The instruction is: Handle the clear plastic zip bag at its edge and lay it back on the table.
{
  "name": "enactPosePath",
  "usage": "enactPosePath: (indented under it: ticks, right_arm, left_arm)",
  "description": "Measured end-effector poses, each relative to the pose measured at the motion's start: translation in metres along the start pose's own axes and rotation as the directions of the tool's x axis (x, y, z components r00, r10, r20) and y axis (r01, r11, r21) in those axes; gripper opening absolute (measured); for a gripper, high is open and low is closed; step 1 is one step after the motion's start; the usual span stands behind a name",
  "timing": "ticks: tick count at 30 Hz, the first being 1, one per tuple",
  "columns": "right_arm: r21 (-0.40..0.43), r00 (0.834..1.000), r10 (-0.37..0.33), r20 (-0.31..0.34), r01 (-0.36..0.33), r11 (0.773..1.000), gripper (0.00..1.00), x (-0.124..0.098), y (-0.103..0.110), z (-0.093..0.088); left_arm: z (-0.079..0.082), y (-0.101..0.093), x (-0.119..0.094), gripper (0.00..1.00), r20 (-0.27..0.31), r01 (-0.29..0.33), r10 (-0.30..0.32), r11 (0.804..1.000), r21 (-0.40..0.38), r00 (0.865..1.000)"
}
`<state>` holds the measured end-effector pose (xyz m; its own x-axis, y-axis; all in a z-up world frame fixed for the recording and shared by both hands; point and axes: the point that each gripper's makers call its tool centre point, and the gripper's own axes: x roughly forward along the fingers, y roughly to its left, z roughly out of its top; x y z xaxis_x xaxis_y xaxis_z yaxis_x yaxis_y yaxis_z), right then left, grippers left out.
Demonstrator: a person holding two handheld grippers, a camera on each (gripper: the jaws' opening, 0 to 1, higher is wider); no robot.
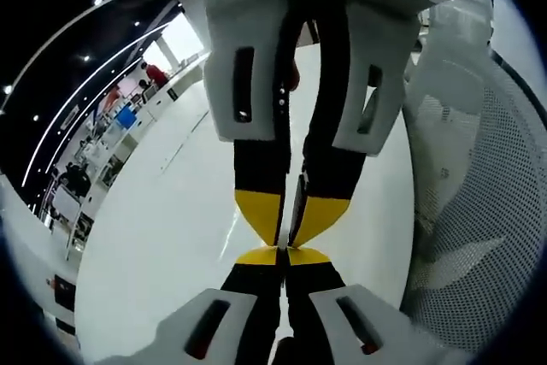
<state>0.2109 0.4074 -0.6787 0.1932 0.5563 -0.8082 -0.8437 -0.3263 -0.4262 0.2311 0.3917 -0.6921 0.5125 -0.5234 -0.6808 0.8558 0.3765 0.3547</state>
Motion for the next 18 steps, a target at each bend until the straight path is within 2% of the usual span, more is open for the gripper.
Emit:
enactPosePath:
  ticks: [5,10,18]
  right_arm:
    - [0.0,1.0,0.018,-0.008,-0.018,1.0,0.0,0.0009,0.0026,-0.0012]
    - [0.026,1.0,-0.003,-0.006,0.003,1.0,0.0,0.0003,0.0002,-0.0027]
    - [-0.007,1.0,0.0,0.003,0.001,1.0,0.0,-0.0005,0.0034,-0.0039]
  left_arm:
    - [0.0003,-0.0032,0.0007,0.0,-0.003,0.012,-0.012,1.0,-0.009,1.0]
    - [0.0007,-0.0003,0.0014,0.0,0.004,0.002,-0.002,1.0,-0.023,1.0]
    - [0.0012,-0.0032,0.0015,0.0,0.02,0.012,-0.011,0.999,-0.037,1.0]
